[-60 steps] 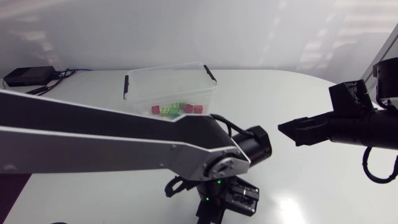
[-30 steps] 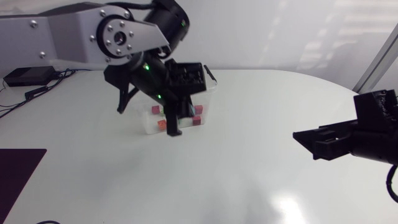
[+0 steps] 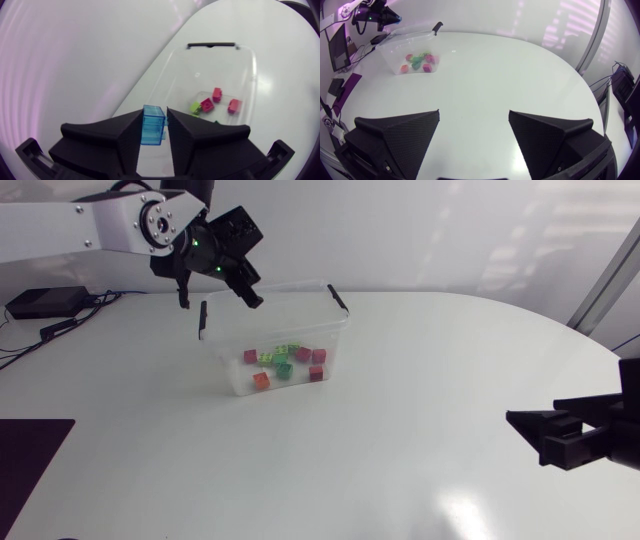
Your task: Place the duplo bricks in the container
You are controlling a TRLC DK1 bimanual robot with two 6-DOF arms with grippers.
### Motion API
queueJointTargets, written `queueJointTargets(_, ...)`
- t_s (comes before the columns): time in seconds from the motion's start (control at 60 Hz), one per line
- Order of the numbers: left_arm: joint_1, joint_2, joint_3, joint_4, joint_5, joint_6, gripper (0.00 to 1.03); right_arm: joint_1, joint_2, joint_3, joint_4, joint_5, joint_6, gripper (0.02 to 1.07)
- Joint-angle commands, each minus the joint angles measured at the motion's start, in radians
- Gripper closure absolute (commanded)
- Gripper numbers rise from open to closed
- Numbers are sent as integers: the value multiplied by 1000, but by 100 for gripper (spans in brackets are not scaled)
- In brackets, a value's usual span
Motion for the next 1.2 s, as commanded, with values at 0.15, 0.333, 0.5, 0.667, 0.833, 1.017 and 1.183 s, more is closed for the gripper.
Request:
queueJointTargets(0.15, 43, 72, -37, 161, -94, -81, 3, -49, -76, 12, -71, 7, -48, 7)
queueJointTargets(0.333, 46, -52, -155, 259, -180, -136, 4, -63, -129, 15, -93, 38, -63, 7)
queueJointTargets(0.5, 55, -256, -290, 285, -206, -195, 4, -69, -156, 31, -87, 70, -57, 7)
queueJointTargets(0.667, 91, -463, -430, 345, -237, -239, 4, -98, -190, 17, -59, 90, -54, 7)
queueJointTargets(0.833, 141, -664, -608, 411, -237, -279, 4, -107, -213, -12, -13, 108, -54, 7)
queueJointTargets(1.017, 198, -871, -786, 468, -217, -274, 4, -113, -250, -49, 38, 121, -54, 7)
queueJointTargets(1.183, 250, -1043, -908, 468, -174, -282, 4, -113, -297, -93, 87, 141, -54, 7)
